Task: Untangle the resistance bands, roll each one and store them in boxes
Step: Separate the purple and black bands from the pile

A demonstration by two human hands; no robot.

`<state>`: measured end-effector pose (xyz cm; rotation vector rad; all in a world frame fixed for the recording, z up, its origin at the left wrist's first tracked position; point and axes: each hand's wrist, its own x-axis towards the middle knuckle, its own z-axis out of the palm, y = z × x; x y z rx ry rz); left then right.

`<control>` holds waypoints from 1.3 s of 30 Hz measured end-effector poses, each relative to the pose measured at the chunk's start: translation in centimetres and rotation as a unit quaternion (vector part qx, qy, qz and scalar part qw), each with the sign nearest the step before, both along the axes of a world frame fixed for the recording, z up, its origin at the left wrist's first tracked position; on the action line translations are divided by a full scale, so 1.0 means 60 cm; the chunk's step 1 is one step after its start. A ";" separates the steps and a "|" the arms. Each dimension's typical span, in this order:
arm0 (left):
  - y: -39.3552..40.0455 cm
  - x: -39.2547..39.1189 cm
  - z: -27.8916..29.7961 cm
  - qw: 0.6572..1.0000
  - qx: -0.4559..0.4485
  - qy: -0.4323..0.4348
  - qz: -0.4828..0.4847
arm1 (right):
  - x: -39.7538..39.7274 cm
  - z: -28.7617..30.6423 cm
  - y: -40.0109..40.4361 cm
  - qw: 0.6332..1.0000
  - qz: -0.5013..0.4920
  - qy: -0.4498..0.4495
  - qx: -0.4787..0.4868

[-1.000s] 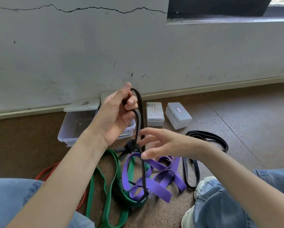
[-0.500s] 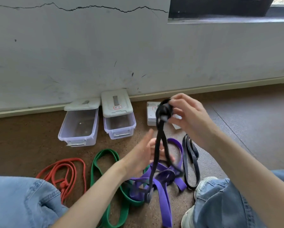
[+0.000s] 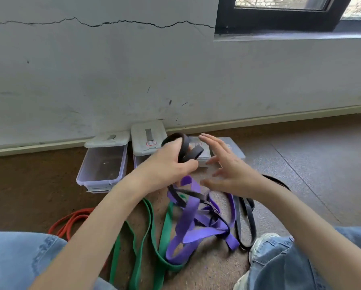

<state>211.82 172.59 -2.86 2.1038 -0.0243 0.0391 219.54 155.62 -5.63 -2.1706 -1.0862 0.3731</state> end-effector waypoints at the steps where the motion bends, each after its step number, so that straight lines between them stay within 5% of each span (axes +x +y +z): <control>1: 0.001 -0.002 0.010 0.993 0.120 -0.016 0.007 | -0.002 0.010 0.004 0.998 0.027 0.031 0.053; 3: 0.001 -0.009 0.023 0.979 0.202 -0.001 -0.039 | -0.008 0.023 0.008 0.992 0.065 0.055 0.097; 9: 0.006 -0.016 0.000 0.961 0.174 0.156 -0.147 | -0.022 0.019 0.022 0.996 0.081 -0.047 0.012; 12: 0.020 -0.008 -0.029 0.978 0.108 0.136 -0.113 | -0.019 0.019 0.020 0.998 0.041 -0.040 0.000; 15: 0.014 -0.009 -0.080 0.989 -0.031 0.122 -0.083 | -0.016 0.034 0.016 0.984 -0.041 0.073 0.160; 17: 0.002 -0.023 -0.132 0.979 -0.026 0.176 -0.103 | -0.012 0.042 0.012 0.943 -0.094 0.141 0.285; 19: -0.005 -0.035 -0.173 0.968 -0.002 0.225 -0.110 | -0.011 0.038 0.010 0.931 -0.153 0.111 0.312; 21: 0.007 -0.025 -0.164 0.977 0.048 0.194 -0.071 | 0.001 0.025 0.000 0.951 -0.224 -0.041 0.210; 23: 0.028 -0.012 -0.108 0.993 -0.014 0.120 0.001 | 0.017 0.015 -0.016 0.959 -0.224 -0.172 -0.018; 26: 0.047 0.002 0.011 0.991 -0.132 0.011 0.017 | 0.025 0.006 -0.031 0.973 -0.146 -0.019 -0.179; 30: 0.006 0.004 0.055 0.997 -0.056 0.030 -0.049 | 0.015 0.016 -0.021 0.979 0.019 0.201 0.026; 32: -0.008 0.006 0.041 0.996 -0.050 0.044 -0.051 | 0.002 0.020 -0.009 0.975 0.056 0.214 0.037; 36: 0.008 0.012 -0.005 0.998 0.037 0.032 -0.050 | -0.001 0.028 0.002 0.966 -0.060 0.206 0.144; 39: 0.015 0.001 -0.085 0.989 0.095 0.093 -0.059 | 0.007 0.041 -0.001 0.912 -0.101 0.269 0.291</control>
